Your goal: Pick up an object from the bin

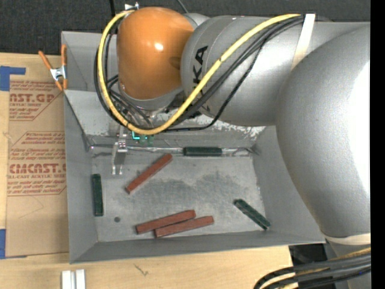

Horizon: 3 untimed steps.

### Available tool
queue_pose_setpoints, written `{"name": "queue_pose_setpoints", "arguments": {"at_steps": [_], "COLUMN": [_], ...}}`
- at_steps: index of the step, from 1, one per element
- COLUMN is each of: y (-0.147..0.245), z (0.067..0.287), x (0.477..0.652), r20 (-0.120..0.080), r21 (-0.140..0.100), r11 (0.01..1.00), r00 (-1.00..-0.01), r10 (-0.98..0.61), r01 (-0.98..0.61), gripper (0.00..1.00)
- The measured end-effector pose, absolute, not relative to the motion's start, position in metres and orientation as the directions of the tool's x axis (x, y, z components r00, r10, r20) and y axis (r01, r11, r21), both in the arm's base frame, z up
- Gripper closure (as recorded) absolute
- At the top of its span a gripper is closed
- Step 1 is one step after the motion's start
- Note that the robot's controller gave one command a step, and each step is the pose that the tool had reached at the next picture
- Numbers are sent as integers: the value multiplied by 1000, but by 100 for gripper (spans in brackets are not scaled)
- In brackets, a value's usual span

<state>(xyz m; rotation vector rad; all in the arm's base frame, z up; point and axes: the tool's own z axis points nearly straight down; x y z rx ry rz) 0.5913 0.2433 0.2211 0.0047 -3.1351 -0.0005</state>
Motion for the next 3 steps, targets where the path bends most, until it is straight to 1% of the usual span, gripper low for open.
{"name": "queue_pose_setpoints", "arguments": {"at_steps": [1, 2, 3], "y": [242, 237, 226], "z": [226, 169, 93], "x": [593, 586, 579], "r20": [-2, -6, -5], "r21": [2, 4, 1], "r11": [1000, 1000, 996], "r00": [-1000, -1000, -996], "r10": [-1, 1, -84], "r01": [-1, 0, -84], "gripper": [0, 0, 0]}}
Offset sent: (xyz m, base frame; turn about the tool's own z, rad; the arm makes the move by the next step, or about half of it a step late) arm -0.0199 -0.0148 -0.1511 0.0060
